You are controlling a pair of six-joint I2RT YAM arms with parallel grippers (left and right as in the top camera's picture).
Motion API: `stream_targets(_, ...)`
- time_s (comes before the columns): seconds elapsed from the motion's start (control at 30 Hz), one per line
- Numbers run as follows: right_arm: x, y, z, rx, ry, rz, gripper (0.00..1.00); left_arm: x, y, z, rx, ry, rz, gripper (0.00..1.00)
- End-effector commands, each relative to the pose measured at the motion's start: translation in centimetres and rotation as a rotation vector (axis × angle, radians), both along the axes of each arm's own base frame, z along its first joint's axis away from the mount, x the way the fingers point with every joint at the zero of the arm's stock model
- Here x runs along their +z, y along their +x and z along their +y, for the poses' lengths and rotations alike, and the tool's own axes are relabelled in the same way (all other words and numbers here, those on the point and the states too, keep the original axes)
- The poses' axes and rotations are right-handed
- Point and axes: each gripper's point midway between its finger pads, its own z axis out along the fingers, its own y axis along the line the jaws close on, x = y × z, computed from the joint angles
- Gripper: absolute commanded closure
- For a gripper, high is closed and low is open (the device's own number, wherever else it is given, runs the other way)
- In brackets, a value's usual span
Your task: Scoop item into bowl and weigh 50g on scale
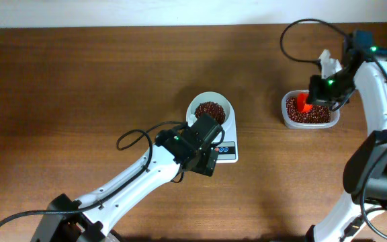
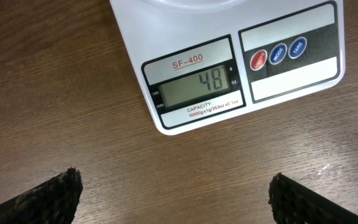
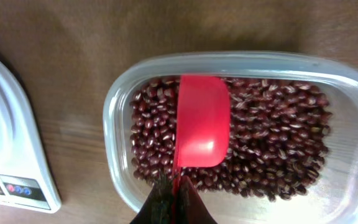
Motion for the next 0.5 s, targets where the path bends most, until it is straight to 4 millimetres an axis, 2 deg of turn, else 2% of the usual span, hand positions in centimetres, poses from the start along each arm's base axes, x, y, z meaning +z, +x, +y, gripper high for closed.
stream_targets(0.0, -1.0, 0.0, 0.7, 0.025, -0.005, -0.005, 0.96, 0.0, 0.0, 0.1, 0.014, 0.004, -0.007, 0.01)
stream_targets(0.1, -0.4, -0.6, -0.1, 0.004, -0.001, 0.018, 0.96, 0.0, 0.0, 0.1, 0.015, 0.004, -0.007, 0.01)
stream_targets(0.23, 1.2, 0.2, -1.8, -0.034, -0.008, -0.02, 0.96, 0.0, 0.0, 0.1, 0.015, 0.004, -0.007, 0.01)
stream_targets(0.4, 3.9, 0.5, -1.9, 0.017, -0.02, -0.051, 0.96, 0.0, 0.0, 0.1, 0.015, 0.004, -0.007, 0.01)
stream_targets(0.47, 4.0, 0.0, -1.9, 0.034, -0.022, -0.037, 0.96, 0.0, 0.0, 0.1, 0.014, 0.004, -0.007, 0.01)
